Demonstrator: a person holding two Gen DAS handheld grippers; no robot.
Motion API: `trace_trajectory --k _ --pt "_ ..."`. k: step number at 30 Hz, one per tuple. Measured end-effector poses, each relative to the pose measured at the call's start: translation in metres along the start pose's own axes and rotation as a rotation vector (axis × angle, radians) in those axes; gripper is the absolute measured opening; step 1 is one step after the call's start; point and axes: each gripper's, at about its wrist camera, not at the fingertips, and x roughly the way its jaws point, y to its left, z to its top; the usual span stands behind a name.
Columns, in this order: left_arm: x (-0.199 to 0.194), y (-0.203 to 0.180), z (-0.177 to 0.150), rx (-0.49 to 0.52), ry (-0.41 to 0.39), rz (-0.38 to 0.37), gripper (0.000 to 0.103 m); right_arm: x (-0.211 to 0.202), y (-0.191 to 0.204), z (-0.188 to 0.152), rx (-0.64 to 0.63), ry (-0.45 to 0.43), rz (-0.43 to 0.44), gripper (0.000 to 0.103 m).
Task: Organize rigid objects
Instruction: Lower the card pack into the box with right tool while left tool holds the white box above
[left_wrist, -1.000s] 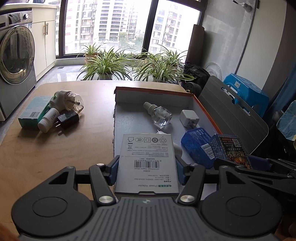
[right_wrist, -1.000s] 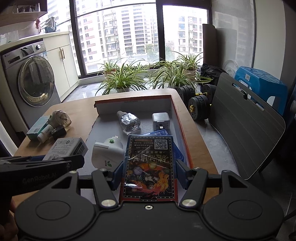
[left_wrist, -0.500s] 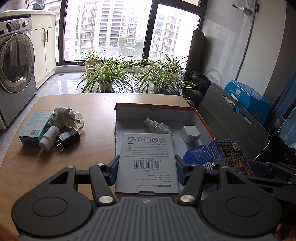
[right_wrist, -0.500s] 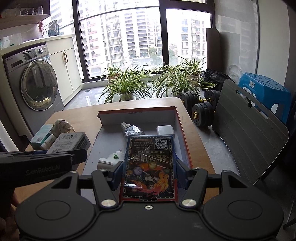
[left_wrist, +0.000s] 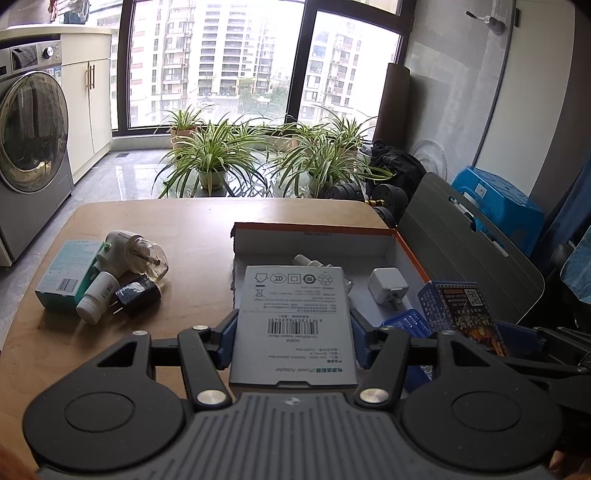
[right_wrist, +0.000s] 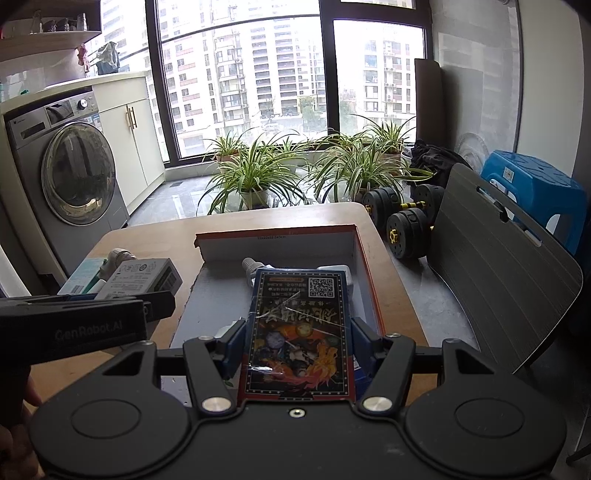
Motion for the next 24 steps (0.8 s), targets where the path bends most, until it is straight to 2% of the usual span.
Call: trace_trajectory --k 8,24 --pt "0.009 0.001 0.005 0.004 0.006 0.001 0.06 0.008 0.001 0.003 0.0 0.005 0.0 0.072" --pt "0.055 0.011 0.029 -0.013 0.045 0.016 0.06 0.055 -0.008 0.03 -0.006 0.039 -0.002 0.072"
